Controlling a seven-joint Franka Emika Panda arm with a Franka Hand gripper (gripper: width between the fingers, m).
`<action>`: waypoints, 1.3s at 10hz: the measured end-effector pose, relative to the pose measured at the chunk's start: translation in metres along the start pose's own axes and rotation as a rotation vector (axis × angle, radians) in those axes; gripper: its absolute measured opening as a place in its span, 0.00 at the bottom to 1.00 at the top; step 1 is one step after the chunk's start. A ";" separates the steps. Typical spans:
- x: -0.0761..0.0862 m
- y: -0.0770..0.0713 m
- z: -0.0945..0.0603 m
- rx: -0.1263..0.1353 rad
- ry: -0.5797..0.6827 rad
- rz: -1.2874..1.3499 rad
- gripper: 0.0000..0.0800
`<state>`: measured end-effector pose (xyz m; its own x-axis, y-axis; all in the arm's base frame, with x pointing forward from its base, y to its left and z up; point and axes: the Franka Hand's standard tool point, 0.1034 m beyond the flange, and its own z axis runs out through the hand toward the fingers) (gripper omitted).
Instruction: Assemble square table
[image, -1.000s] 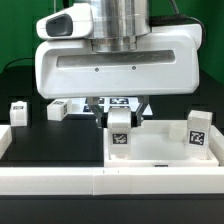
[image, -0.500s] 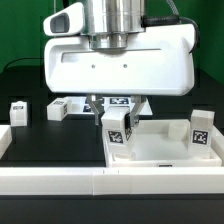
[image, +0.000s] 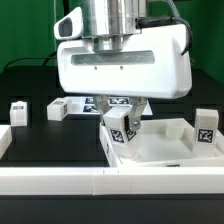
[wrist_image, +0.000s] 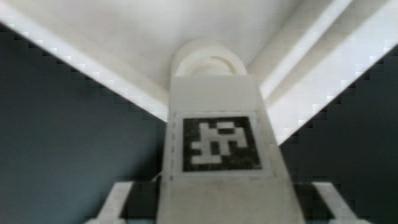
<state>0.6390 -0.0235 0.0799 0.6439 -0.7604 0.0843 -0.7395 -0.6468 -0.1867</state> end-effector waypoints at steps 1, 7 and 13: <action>-0.005 -0.003 0.001 0.004 -0.006 0.104 0.37; -0.011 -0.003 0.002 0.005 -0.019 0.599 0.37; -0.009 -0.002 0.002 0.016 -0.015 0.347 0.80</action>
Offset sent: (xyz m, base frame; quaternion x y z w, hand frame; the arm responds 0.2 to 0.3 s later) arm -0.0023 0.0105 -0.0145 -0.0113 0.0130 0.2032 0.9790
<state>0.6351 -0.0150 0.0777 0.3570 -0.9341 -0.0009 -0.9119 -0.3483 -0.2170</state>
